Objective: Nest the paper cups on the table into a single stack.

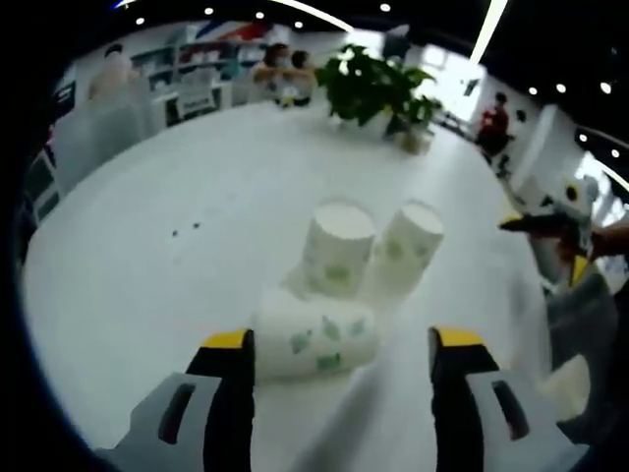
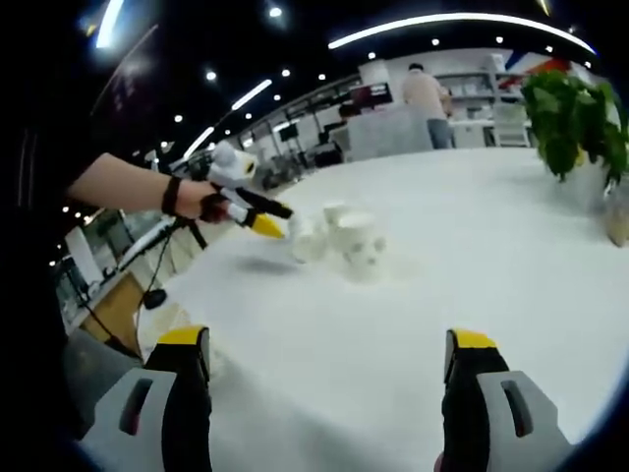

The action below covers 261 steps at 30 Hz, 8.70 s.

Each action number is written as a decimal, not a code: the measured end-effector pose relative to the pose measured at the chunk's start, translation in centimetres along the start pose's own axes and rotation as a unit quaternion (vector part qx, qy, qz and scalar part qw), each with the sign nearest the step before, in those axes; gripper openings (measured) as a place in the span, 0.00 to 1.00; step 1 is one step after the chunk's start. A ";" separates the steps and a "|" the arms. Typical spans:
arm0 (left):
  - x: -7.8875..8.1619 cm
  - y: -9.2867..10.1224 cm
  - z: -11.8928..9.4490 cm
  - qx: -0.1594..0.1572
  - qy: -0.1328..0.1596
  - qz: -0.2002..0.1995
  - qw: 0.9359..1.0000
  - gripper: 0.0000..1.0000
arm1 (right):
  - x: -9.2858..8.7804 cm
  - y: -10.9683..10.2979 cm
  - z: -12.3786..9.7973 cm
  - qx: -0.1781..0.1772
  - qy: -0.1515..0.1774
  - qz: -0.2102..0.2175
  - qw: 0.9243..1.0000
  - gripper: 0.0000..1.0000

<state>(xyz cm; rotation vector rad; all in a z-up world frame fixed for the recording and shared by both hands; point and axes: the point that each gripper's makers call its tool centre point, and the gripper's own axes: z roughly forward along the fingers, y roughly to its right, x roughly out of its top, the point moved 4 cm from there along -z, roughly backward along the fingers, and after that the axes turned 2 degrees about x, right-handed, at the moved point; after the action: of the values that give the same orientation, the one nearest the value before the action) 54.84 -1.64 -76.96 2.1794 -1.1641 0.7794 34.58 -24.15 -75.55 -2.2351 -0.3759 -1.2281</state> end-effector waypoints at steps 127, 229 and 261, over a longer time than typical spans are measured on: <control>5.3 17.3 -19.7 -0.118 0.057 0.165 0.977 0.00 | 4.8 -8.0 -5.4 -0.051 0.051 -0.079 0.994 0.96; -4.0 24.2 -16.1 -0.131 -0.239 0.612 0.742 0.00 | 2.0 -8.5 -4.8 -0.042 0.053 -0.046 0.997 0.96; -6.4 23.9 -13.4 -0.155 -0.248 0.684 0.668 0.00 | 1.4 -7.8 -4.9 -0.041 0.052 -0.035 0.997 0.95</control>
<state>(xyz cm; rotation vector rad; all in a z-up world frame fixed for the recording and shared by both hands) 28.23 -0.33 -67.72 0.8620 -2.9969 0.3491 28.14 -20.82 -69.68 -2.2308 -0.3732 -1.4147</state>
